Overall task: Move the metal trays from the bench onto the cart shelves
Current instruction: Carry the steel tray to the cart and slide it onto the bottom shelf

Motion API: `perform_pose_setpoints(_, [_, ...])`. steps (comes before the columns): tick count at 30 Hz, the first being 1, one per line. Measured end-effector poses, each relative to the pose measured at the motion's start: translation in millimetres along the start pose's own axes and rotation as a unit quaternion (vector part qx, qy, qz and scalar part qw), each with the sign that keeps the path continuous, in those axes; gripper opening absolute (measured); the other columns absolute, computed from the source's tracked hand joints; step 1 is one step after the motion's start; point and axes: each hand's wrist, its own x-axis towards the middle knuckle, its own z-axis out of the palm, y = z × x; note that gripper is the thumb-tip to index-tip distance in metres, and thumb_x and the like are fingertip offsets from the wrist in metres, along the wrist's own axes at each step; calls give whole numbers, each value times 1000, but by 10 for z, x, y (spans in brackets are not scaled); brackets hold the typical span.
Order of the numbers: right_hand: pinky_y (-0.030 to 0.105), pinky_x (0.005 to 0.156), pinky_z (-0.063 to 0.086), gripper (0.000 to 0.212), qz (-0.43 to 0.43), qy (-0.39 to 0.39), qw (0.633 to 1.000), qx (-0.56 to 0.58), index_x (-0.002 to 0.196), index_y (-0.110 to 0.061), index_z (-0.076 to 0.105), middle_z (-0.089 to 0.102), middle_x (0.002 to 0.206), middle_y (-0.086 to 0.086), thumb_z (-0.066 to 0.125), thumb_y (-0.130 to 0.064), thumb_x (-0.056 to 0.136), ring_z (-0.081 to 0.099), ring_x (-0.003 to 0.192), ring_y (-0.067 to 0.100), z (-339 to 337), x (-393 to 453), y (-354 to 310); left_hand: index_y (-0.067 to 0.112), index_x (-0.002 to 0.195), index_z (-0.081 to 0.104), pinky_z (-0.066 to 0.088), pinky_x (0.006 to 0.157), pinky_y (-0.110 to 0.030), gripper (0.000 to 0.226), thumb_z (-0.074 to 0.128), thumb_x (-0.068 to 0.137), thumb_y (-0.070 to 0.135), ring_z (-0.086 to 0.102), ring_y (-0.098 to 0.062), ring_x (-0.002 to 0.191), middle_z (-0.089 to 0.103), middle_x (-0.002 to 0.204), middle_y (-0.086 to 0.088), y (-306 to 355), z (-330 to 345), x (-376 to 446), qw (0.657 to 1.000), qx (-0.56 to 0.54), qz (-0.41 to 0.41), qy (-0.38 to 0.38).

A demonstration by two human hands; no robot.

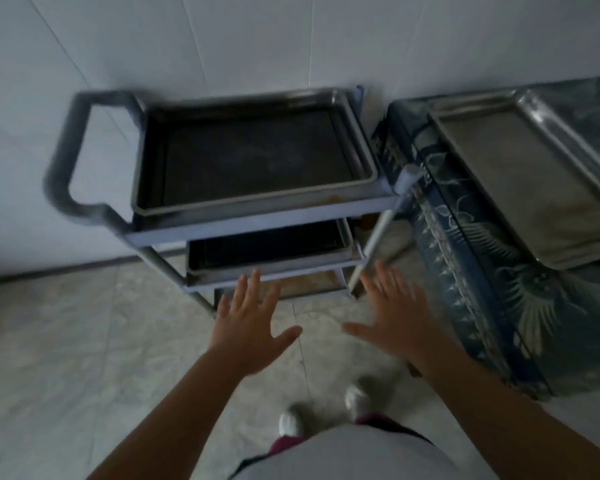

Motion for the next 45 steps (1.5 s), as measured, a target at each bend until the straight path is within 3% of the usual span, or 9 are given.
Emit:
perform_pose_setpoints(4, [57, 118, 5, 121, 64, -2, 997, 36, 155, -36, -11, -18, 165, -1, 14, -102, 57, -14, 151, 24, 13, -285, 181, 37, 158, -12, -1, 121, -53, 101, 7, 75, 91, -26, -26, 149, -38, 156, -1, 164, -223, -13, 1000, 7, 23, -18])
perform_pose_setpoints(8, [57, 118, 4, 123, 108, 21, 993, 52, 153, -38, -15, -26, 161, -5, 6, -105, 52, -15, 151, 24, -14, -590, 544, 44, 155, -13, 3, 120, -53, 113, -2, 59, 101, -25, -22, 150, -32, 162, 6, 485, -306, 49, 998, -16, 47, -29])
perform_pose_setpoints(11, [57, 117, 5, 122, 140, 28, 988, 53, 156, -36, -9, -20, 164, -3, 4, -103, 55, -12, 152, 25, -48, -921, 894, 42, 156, -11, 2, 120, -52, 113, -6, 60, 100, -23, -23, 150, -26, 165, 1, 824, -295, 101, 997, 10, 82, -4])
perform_pose_setpoints(14, [56, 117, 10, 122, 168, 52, 983, 53, 156, -36, -4, -15, 166, -2, 4, -104, 55, -7, 152, 25, -58, -1271, 1347, 39, 157, -9, 1, 120, -53, 112, -9, 62, 97, -23, -25, 150, -22, 166, -4, 1381, -272, 166, 992, 15, 124, 22])
perform_pose_setpoints(25, [54, 119, 12, 133, 266, 59, 959, 82, 158, -29, -4, -13, 166, 4, 3, -106, 49, -11, 152, 27, 26, -2790, 3175, 35, 159, -6, 5, 122, -53, 96, 17, 82, 87, -17, -26, 152, -18, 167, -5, 3838, 4, -8, 969, 42, 245, 18])
perform_pose_setpoints(31, [58, 117, 6, 134, 325, 29, 942, 81, 156, -29, -11, -23, 164, 1, 7, -107, 49, -18, 150, 23, 56, -3417, 3805, 33, 159, -7, 6, 121, -55, 104, 3, 74, 92, -15, -28, 153, -16, 167, -8, 4812, 204, -32, 950, 68, 303, 39])
perform_pose_setpoints(37, [62, 114, 9, 127, 339, 42, 935, 96, 155, -32, -9, -22, 164, 0, 12, -105, 54, -16, 151, 24, -66, -3395, 4218, 35, 158, -12, 4, 121, -55, 97, 11, 80, 89, -18, -30, 152, -19, 167, -7, 5341, 208, 167, 941, 84, 327, 19])
perform_pose_setpoints(45, [64, 113, 9, 122, 341, 37, 933, 108, 153, -37, -10, -23, 164, -4, 12, -106, 55, -17, 150, 22, -101, -2825, 4817, 33, 159, -4, 5, 122, -57, 112, -5, 65, 94, -14, -30, 153, -17, 167, -8, 5694, 139, 883, 946, 71, 315, 1])
